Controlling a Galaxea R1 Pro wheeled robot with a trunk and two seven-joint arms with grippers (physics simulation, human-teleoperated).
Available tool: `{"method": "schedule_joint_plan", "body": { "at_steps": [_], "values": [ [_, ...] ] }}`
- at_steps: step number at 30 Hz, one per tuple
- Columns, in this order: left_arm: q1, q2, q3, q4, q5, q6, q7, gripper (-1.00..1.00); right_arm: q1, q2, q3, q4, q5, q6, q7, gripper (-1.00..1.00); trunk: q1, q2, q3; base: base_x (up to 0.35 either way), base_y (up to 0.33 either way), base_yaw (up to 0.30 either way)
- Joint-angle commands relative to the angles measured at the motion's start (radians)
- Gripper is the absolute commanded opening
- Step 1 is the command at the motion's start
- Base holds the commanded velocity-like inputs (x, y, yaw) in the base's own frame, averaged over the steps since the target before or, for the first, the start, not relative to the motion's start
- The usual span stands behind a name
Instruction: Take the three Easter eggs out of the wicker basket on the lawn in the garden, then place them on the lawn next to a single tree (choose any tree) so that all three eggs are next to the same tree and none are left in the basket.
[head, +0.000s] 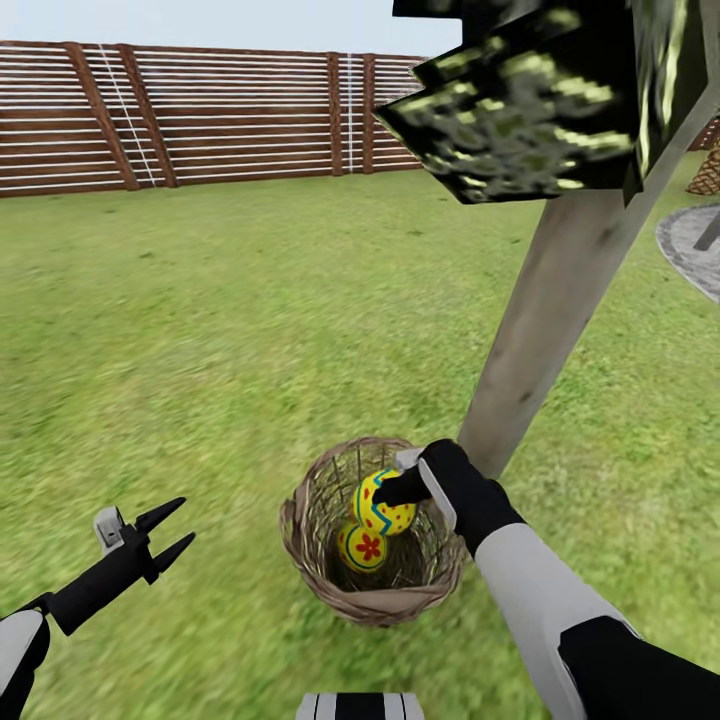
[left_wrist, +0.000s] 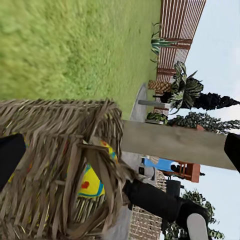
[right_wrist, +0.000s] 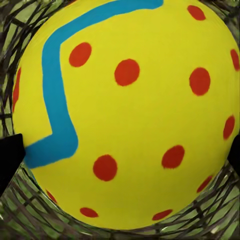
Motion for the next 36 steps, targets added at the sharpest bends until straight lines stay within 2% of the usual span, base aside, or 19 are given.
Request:
{"method": "schedule_joint_plan", "body": {
  "at_steps": [1, 5, 8, 12, 14, 21, 27, 34, 36],
  "values": [
    [-0.001, 0.0, 0.002, 0.0, -0.004, 0.005, -0.004, 1.0, 0.0, -0.004, 0.001, 0.0, -0.005, 0.004, 0.022, -1.0, -0.004, 0.007, 0.002, 0.0, 0.0, 0.0],
    [-0.001, 0.0, 0.002, 0.0, -0.005, 0.005, -0.004, 1.0, 0.0, -0.069, 0.005, 0.0, -0.004, 0.008, 0.246, -1.0, -0.019, 0.035, 0.015, -0.013, 0.0, 0.0],
    [-0.001, 0.0, 0.002, 0.0, -0.005, 0.006, -0.004, 1.0, 0.0, -0.087, 0.006, 0.0, -0.003, 0.009, 0.328, -1.0, -0.031, 0.056, 0.024, -0.179, 0.0, 0.0],
    [-0.001, 0.0, 0.001, 0.0, -0.005, 0.006, -0.004, 1.0, 0.0, -0.13, 0.008, 0.0, -0.002, 0.009, 0.449, -1.0, -0.046, 0.084, 0.037, -0.023, 0.0, 0.0],
    [-0.001, 0.0, 0.0, 0.0, -0.005, 0.005, -0.004, 1.0, 0.0, -0.158, 0.007, -0.001, -0.001, 0.009, 0.544, -1.0, -0.054, 0.098, 0.043, -0.001, 0.0, 0.0],
    [-0.001, 0.0, 0.0, 0.0, -0.005, 0.005, -0.003, 1.0, 0.007, -0.259, 0.007, -0.002, 0.002, 0.007, 0.953, -1.0, -0.081, 0.147, 0.065, 0.0, 0.0, 0.0],
    [-0.001, 0.0, -0.001, 0.0, -0.005, 0.005, -0.001, 1.0, 0.009, -0.302, 0.003, -0.002, 0.001, 0.006, 1.115, -1.0, -0.104, 0.189, 0.084, 0.0, 0.0, 0.0],
    [-0.001, -0.002, -0.001, -0.002, -0.005, 0.005, 0.037, 1.0, 0.009, -0.305, 0.002, 0.004, -0.003, 0.002, 1.132, -1.0, -0.131, 0.238, 0.106, -0.184, 0.0, 0.0],
    [-0.001, -0.002, -0.001, -0.003, -0.005, 0.005, 0.037, 1.0, 0.009, -0.321, -0.015, 0.005, -0.004, 0.0, 1.143, -1.0, -0.138, 0.252, 0.112, -0.009, 0.0, 0.0]
  ]
}}
